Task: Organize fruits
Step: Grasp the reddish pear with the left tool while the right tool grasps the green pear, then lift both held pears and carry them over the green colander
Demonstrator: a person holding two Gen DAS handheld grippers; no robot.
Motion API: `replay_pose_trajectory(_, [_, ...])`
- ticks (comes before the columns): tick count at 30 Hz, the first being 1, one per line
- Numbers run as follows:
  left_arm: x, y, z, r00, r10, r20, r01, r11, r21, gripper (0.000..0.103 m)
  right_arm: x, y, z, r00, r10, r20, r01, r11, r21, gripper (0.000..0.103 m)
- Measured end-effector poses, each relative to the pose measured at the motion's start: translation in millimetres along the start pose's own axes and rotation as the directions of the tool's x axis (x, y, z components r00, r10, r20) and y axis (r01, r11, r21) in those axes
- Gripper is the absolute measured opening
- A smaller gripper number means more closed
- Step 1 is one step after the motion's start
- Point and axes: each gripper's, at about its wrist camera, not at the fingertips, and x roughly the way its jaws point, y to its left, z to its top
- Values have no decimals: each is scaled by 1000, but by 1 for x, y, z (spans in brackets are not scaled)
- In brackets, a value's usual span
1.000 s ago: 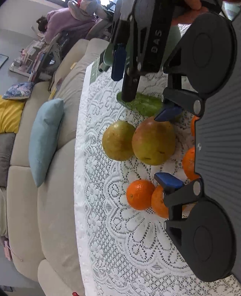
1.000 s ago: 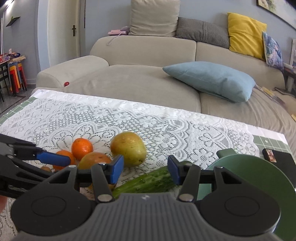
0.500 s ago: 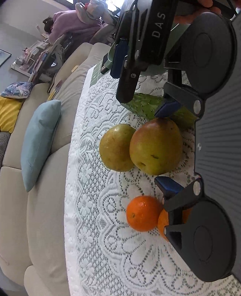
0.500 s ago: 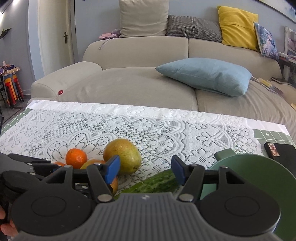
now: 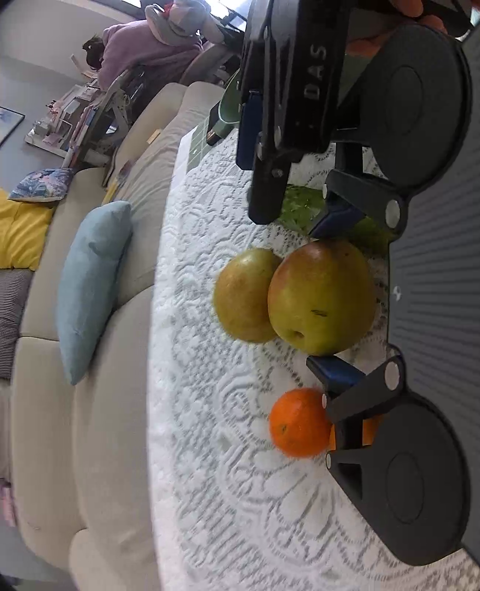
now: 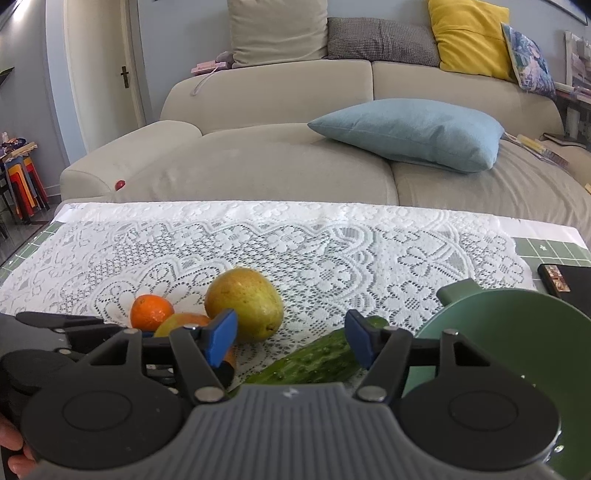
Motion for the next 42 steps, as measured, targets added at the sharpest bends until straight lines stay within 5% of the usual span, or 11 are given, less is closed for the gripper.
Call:
replay_pose_trajectory(7, [-33,11,3,998,63,23,-63,998,1,79,12,5,3,999,28,-26,-28,1000,15,65])
replay_pose_trajectory(16, [-60,33,17,986,127,107,-122,991,-49,79,43,33,16,998,8,-61,-14,996,-91,87])
replay_pose_trajectory(22, [-59,41,20,987,132,96,-125,990,-72,79,76,40,19,991,-35,-129,21,994,-106,86])
replay_pose_trajectory(29, [-57,45,17,988,131,85,-123,989,-87,78,94,42,16,986,-20,-166,3,995,-103,66])
replay_pose_trajectory(42, [-45,43,13,990,127,63,-124,991,-54,78,80,53,10,986,42,-161,-65,987,-145,65])
